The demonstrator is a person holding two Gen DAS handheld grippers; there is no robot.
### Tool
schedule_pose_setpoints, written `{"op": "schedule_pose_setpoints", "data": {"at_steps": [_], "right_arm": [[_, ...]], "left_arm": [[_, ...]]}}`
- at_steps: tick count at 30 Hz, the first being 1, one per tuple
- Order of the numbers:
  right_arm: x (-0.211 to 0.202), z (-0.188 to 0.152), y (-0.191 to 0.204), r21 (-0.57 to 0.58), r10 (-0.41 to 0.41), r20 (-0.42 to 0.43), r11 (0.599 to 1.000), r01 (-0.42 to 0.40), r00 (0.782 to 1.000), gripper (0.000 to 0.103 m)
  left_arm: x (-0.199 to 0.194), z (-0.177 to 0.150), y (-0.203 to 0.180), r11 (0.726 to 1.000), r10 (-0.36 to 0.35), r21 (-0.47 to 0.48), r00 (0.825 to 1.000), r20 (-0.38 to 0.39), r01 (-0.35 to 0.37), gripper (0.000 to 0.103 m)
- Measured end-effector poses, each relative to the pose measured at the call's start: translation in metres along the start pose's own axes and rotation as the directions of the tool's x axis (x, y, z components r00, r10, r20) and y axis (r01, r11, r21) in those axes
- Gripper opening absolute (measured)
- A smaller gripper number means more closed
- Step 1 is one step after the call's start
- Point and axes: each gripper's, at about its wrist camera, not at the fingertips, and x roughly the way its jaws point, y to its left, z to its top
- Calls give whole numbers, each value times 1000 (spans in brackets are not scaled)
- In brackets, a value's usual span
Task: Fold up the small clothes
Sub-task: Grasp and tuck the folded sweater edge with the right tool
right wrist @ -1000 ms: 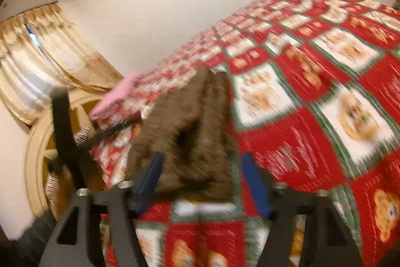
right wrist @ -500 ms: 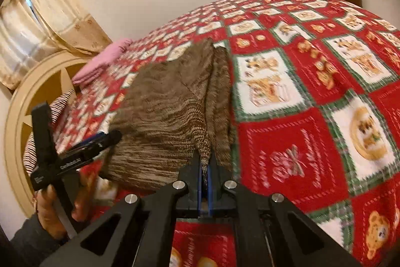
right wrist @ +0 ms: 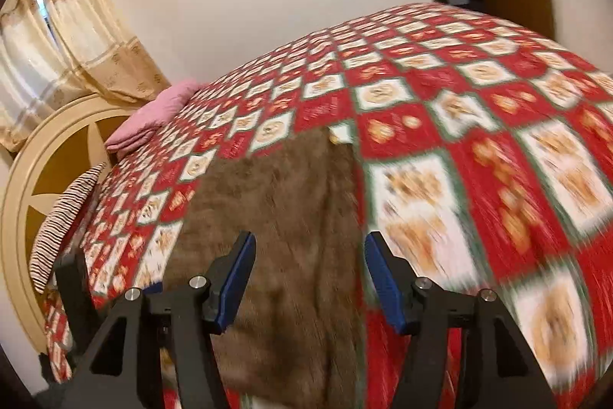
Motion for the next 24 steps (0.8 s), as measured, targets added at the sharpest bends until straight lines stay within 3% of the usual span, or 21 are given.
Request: {"op": "schedule_pose_setpoints", "data": {"at_steps": [4,5,6,7,8,13,16,18,19,21,22,24], "right_arm": [[49,27,9,-68,-36,-59,997,32,998,60],[64,30,10,-78,-38,-94,996,31,995,55],[81,32,11,-79,-35,-137,997,24,990,45],[87,31,11,-84,-53,-156,996,41,986,15],[90,31,14,-96,-75,-158,994,60,985,5],[62,35,11,-110,-129,-52,986,123,990,3],[73,34,-7,-100,-189,-83,979,180,979,4],[88,28,-15,-95,-176,-127,982,165,976,4],[88,25,-15,-98,-172,-110,982,162,979,5],[82,25,-14,-87,-176,-91,982,168,980,20],[76,24,-14,-66,-173,-95,984,167,980,38],[57,20,-12,-51,-143,-76,989,140,987,42]], "left_arm": [[1,0,1,1000,2,-1,1000,2,-2,103],[3,0,-1,1000,14,7,1000,-5,-14,103],[4,0,-4,999,30,21,1000,-9,-30,103],[5,-1,-7,998,49,39,999,-10,-48,103],[5,-1,-7,998,53,43,999,-9,-52,103],[5,-2,-6,999,38,34,999,-5,-38,103],[5,-3,-10,998,48,49,999,-4,-48,103],[5,-3,-8,998,45,45,999,-5,-45,103],[5,-3,-7,998,43,43,999,-5,-43,103],[4,-3,-7,998,40,40,999,-3,-40,103],[4,-2,-6,998,39,39,999,-3,-39,103],[4,-2,-6,999,38,38,999,-2,-37,103]]}}
